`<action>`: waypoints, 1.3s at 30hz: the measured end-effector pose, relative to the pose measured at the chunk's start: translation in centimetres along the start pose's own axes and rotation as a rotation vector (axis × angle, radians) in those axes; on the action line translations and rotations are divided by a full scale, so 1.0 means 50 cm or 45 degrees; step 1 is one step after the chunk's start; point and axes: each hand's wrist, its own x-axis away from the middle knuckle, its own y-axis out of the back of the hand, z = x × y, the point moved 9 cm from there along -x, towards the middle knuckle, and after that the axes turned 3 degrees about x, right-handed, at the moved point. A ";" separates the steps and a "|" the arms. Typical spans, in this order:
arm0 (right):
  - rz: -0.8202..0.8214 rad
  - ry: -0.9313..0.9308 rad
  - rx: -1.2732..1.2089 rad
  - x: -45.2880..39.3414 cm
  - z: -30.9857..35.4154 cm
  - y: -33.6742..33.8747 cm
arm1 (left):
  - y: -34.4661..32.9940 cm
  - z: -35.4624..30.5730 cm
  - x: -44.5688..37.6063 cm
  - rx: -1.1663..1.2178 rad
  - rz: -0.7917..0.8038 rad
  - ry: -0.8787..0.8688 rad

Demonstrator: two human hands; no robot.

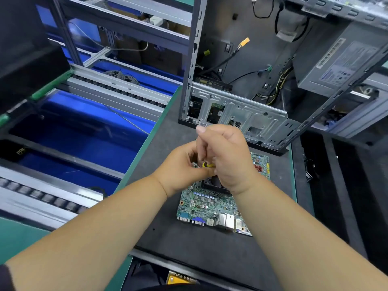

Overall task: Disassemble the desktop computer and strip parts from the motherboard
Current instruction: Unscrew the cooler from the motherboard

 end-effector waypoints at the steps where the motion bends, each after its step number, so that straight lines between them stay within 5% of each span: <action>1: 0.044 -0.008 0.006 -0.001 -0.001 0.001 | -0.009 0.002 0.000 0.043 0.079 0.028; 5: 0.101 -0.035 -0.009 -0.005 -0.002 0.013 | -0.015 0.010 0.000 0.075 0.245 0.145; 9: 0.112 -0.083 -0.072 -0.013 -0.005 0.014 | -0.010 0.007 -0.004 0.021 0.185 0.073; 15: -0.332 -0.032 -0.187 0.021 -0.028 0.053 | -0.004 -0.011 -0.003 -0.050 0.007 -0.094; 20: -0.420 -0.060 -0.031 0.036 -0.050 0.042 | 0.006 0.011 0.008 -0.098 -0.208 -0.110; 24: -0.319 0.044 -0.053 0.022 -0.039 0.042 | 0.014 0.030 0.015 -0.314 -0.134 -0.196; 28: -0.001 -0.027 -0.256 -0.015 -0.044 0.019 | 0.042 0.131 0.040 -0.323 -0.077 0.096; 32: 0.190 -0.054 -0.304 -0.031 -0.052 0.019 | 0.028 0.166 0.039 -0.436 0.015 0.153; 39: -0.148 -0.115 -0.330 -0.014 -0.093 0.059 | 0.029 0.172 0.036 -0.516 -0.014 0.070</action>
